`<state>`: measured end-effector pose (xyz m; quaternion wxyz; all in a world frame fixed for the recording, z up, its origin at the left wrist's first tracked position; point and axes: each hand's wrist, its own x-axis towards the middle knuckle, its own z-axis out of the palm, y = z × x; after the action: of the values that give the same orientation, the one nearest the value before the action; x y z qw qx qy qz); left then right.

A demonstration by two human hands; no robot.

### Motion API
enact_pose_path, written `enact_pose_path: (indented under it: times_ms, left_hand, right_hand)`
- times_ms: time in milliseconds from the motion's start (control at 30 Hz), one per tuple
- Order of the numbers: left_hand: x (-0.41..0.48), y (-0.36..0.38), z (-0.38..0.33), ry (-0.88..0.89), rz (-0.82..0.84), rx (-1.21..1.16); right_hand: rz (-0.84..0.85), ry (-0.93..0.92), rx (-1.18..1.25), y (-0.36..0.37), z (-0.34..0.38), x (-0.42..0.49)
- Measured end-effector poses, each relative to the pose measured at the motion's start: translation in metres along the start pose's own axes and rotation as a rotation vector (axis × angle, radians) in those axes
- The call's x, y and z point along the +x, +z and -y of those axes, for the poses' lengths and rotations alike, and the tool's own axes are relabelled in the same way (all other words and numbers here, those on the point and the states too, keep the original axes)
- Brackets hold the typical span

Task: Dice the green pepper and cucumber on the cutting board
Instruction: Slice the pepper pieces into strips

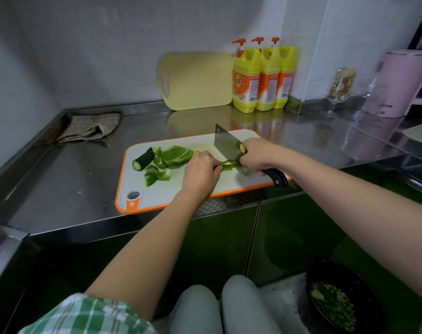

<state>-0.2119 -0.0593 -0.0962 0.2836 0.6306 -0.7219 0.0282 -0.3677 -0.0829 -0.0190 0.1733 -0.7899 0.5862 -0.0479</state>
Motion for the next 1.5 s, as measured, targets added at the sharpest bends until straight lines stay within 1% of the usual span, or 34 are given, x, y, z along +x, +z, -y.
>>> enact_pose_path:
  times_ms: [67,200,367,433,467,567,633,767,900,1100,1167,1300,1367,1500]
  left_hand:
    - [0.000,-0.001,0.000,-0.002,0.007,0.004]
    - [0.000,-0.001,-0.001,0.000,0.011,0.009]
    - [-0.001,-0.002,-0.001,0.001,0.003,-0.003]
    - [-0.001,-0.002,-0.001,0.005,0.003,-0.002]
    - [-0.001,-0.002,-0.001,0.005,0.003,-0.001]
    - [-0.001,-0.002,-0.001,0.005,0.001,0.000]
    - [-0.001,-0.002,-0.001,0.003,0.002,-0.002]
    - [0.000,-0.001,0.000,0.001,0.011,0.003]
    - [-0.001,-0.001,0.000,-0.010,0.008,-0.020]
    - [0.000,-0.002,0.000,-0.008,0.008,-0.020]
    - [0.000,-0.002,0.000,-0.018,-0.002,-0.035]
    - [-0.001,-0.001,0.000,-0.027,-0.009,-0.041]
    - [-0.002,-0.001,0.000,-0.031,-0.008,-0.043]
    - [-0.001,-0.002,0.001,-0.031,-0.002,-0.042]
  right_hand:
    - [-0.012,0.004,0.022,0.004,0.001,0.004]
    - [-0.095,0.013,0.003,0.013,0.002,0.012]
    - [-0.216,-0.006,0.132,0.014,-0.008,0.015]
    - [-0.197,-0.014,0.168,0.006,-0.007,0.012]
    - [-0.160,-0.011,0.162,0.002,-0.004,0.010]
    - [-0.035,-0.009,0.053,-0.003,0.003,0.006]
    - [0.000,-0.009,0.026,-0.001,0.006,0.004]
    - [-0.011,-0.006,0.014,0.005,0.007,0.006]
    - [-0.089,-0.005,-0.046,0.013,0.013,0.010]
    - [-0.194,-0.014,0.064,0.012,-0.001,0.011]
    - [-0.179,-0.013,0.086,0.005,-0.002,0.008]
    - [-0.051,-0.006,0.036,-0.005,0.008,-0.003]
    - [-0.014,-0.001,0.017,-0.001,0.011,-0.005]
    - [-0.052,0.010,-0.010,0.010,0.016,0.000]
